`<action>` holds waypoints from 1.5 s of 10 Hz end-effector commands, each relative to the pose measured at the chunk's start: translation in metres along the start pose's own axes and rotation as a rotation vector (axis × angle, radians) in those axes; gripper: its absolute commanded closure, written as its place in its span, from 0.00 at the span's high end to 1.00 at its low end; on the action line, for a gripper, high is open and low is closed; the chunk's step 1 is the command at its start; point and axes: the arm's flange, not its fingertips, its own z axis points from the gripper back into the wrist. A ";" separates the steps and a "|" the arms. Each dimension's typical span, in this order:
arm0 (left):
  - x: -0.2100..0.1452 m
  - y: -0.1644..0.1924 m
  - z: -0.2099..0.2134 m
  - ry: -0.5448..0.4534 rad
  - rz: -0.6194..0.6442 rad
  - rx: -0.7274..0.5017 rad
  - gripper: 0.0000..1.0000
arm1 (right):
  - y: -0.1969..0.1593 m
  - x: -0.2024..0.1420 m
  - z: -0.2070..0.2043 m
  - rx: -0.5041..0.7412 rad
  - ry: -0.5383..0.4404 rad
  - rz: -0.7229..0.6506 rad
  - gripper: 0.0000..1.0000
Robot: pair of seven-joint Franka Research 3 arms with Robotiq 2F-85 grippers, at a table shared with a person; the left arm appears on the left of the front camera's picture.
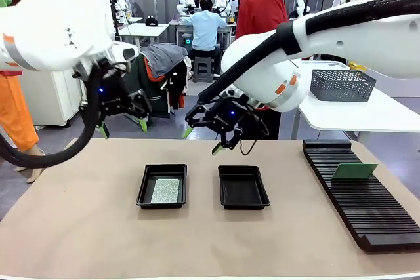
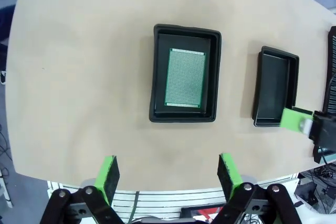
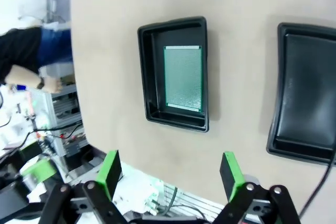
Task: Inspect and transfer BCBs to ESD trays.
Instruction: Pick up the ESD tray and place it on the left side of the table.
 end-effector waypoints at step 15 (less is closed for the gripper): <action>0.069 -0.009 -0.185 0.051 -0.144 0.168 1.00 | 0.000 0.000 0.000 0.000 0.000 0.000 1.00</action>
